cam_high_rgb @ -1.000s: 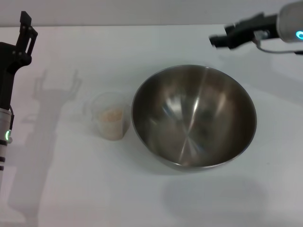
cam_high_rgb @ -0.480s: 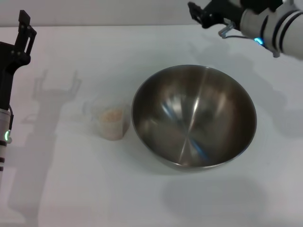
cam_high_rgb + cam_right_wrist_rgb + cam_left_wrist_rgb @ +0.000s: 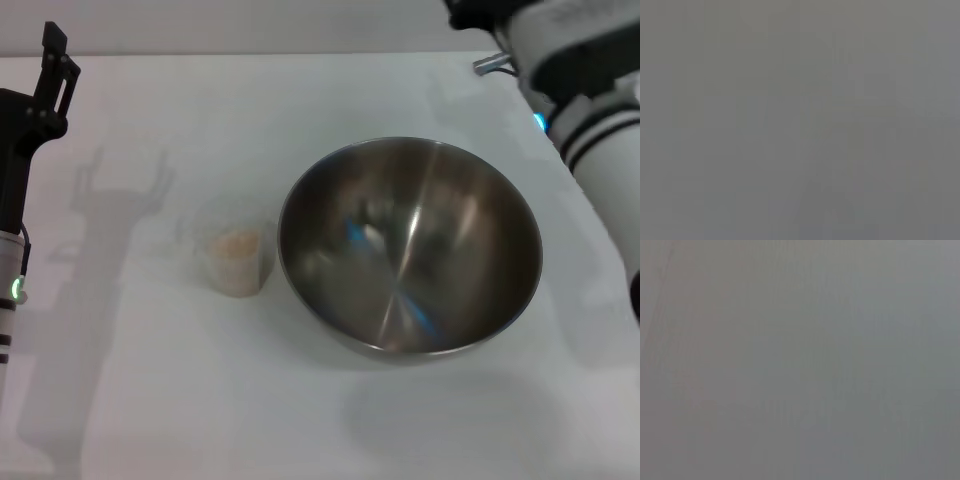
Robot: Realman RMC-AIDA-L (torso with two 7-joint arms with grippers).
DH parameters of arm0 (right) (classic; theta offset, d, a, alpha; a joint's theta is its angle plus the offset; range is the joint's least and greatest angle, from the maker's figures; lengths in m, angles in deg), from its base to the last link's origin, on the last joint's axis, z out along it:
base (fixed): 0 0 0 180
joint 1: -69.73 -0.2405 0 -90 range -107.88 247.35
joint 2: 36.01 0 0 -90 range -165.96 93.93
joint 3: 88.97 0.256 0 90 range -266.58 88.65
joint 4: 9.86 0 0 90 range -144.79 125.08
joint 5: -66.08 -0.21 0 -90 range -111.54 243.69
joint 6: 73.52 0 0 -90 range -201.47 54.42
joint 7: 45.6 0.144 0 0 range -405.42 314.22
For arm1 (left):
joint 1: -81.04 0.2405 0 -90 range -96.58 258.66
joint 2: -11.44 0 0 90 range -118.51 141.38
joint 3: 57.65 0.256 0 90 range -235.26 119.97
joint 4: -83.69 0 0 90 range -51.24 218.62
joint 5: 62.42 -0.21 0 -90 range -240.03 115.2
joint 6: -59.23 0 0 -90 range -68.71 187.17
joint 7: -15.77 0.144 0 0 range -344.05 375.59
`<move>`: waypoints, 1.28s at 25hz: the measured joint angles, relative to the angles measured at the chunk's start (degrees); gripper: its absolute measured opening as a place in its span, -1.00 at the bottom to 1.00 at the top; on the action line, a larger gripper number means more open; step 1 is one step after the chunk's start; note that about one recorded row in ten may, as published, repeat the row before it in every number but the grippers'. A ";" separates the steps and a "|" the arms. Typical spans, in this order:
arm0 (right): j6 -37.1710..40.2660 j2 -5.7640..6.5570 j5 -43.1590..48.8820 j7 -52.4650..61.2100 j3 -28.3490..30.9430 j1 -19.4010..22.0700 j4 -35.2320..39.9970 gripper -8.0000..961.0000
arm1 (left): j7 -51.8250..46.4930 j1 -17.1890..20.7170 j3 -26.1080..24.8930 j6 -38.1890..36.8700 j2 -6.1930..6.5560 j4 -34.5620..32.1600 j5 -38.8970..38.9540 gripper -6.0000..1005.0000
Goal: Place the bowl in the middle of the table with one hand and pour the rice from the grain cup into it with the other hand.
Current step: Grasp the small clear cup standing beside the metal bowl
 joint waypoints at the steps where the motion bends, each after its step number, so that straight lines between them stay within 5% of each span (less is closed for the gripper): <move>1: 4.09 -0.02 0.09 3.26 -1.10 -0.01 -1.79 0.02 | -0.01 -0.01 0.04 0.00 0.00 0.00 0.00 0.57; 6: 20.16 -0.16 0.23 19.24 -3.80 0.35 -11.74 0.02 | -0.06 -0.07 0.05 0.00 0.00 0.00 0.00 0.56; 13: 31.31 -0.06 0.44 33.32 -3.93 0.30 -25.65 0.02 | -1.78 0.37 0.05 0.01 0.00 -0.42 0.00 0.56; 21: 36.23 0.00 2.53 34.12 -3.66 0.13 -34.98 0.02 | -4.96 1.91 0.83 -0.99 0.09 -0.64 0.00 0.56; 32: 36.22 0.33 2.59 33.66 -3.00 -0.96 -37.56 0.02 | -4.61 4.17 2.03 -1.83 0.11 0.05 0.33 0.55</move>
